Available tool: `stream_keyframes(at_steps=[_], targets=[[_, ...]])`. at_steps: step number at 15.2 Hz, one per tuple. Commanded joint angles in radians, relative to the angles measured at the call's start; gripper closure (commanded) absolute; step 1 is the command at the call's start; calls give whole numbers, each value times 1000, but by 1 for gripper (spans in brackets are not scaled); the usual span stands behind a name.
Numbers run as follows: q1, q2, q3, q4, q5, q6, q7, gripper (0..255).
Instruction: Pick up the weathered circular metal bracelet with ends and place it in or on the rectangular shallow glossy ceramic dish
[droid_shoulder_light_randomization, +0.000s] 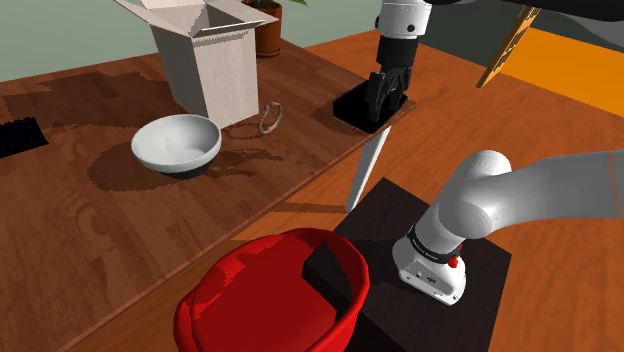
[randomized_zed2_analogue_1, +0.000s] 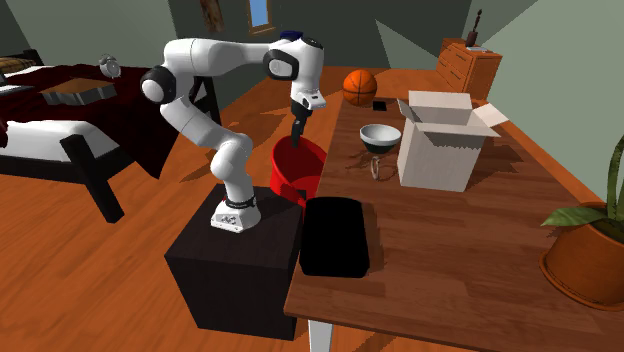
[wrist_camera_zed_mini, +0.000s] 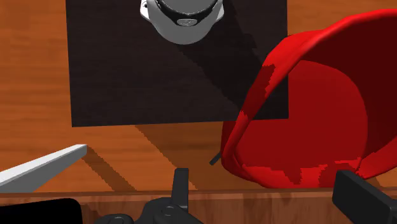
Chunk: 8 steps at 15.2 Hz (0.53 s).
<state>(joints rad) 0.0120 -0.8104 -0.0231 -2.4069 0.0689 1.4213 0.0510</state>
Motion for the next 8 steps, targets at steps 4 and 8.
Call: stream_keyframes(at_steps=[4, 8], targets=[[-10, 44, 61, -14, 39, 114, 107, 0], [-29, 124, 141, -9, 71, 266, 246, 0]])
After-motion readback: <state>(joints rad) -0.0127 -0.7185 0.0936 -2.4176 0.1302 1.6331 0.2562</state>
